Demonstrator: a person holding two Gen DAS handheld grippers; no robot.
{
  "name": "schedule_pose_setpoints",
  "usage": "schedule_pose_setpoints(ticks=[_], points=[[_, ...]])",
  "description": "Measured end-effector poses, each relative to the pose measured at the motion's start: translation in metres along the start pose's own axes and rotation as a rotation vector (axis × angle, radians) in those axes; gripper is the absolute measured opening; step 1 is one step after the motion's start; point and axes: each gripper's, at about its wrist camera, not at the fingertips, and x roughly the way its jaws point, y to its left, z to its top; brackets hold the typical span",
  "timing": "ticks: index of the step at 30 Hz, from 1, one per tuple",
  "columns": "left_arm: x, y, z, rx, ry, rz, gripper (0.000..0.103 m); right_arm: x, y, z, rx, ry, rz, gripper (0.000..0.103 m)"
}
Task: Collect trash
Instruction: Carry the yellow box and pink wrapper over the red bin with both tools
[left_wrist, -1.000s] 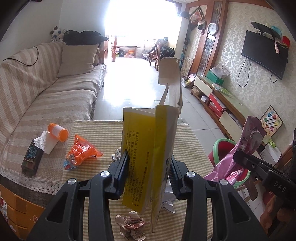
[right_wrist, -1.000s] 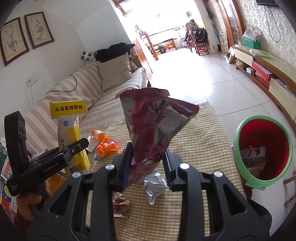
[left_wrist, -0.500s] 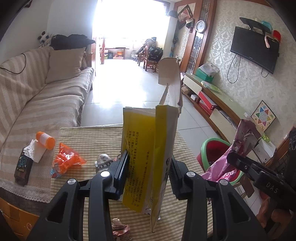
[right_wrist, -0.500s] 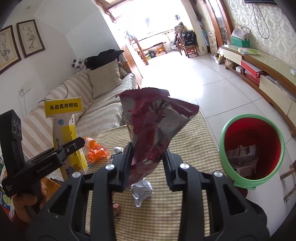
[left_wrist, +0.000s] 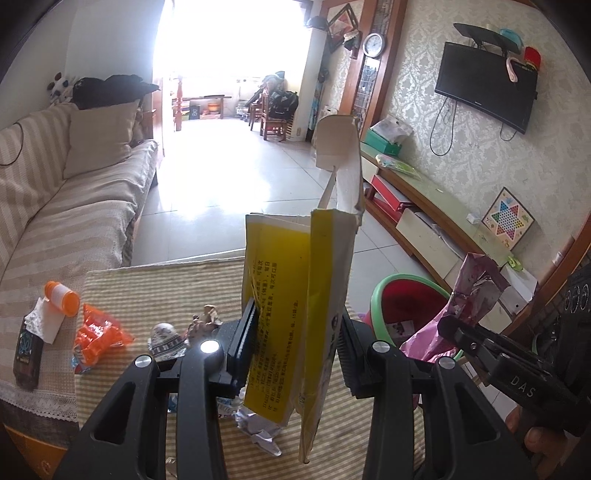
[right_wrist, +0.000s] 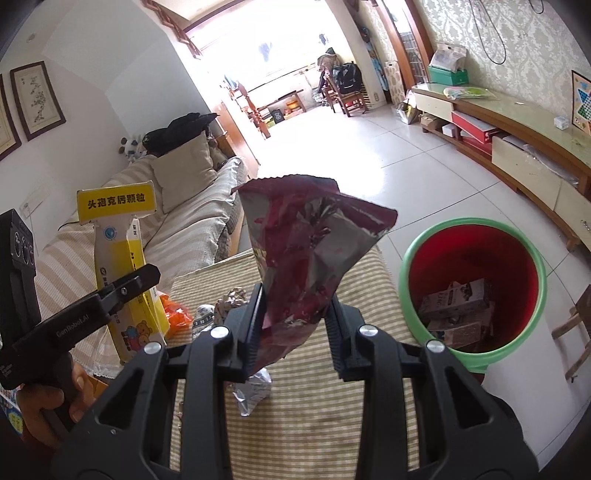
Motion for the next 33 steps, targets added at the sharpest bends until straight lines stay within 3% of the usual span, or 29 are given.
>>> schedule_pose_setpoints(ticks=[17, 26, 33], points=[[0.046, -0.078, 0.016, 0.119, 0.028, -0.147, 0.037, -0.018, -0.076, 0.006, 0.105, -0.051, -0.134, 0.031], [0.089, -0.13, 0.009, 0.193, 0.107, -0.22, 0.037, -0.022, -0.125, 0.011, 0.116, -0.085, -0.255, 0.031], [0.13, -0.167, 0.006, 0.221, 0.152, -0.252, 0.038, -0.018, -0.165, 0.01, 0.168, -0.07, -0.303, 0.032]])
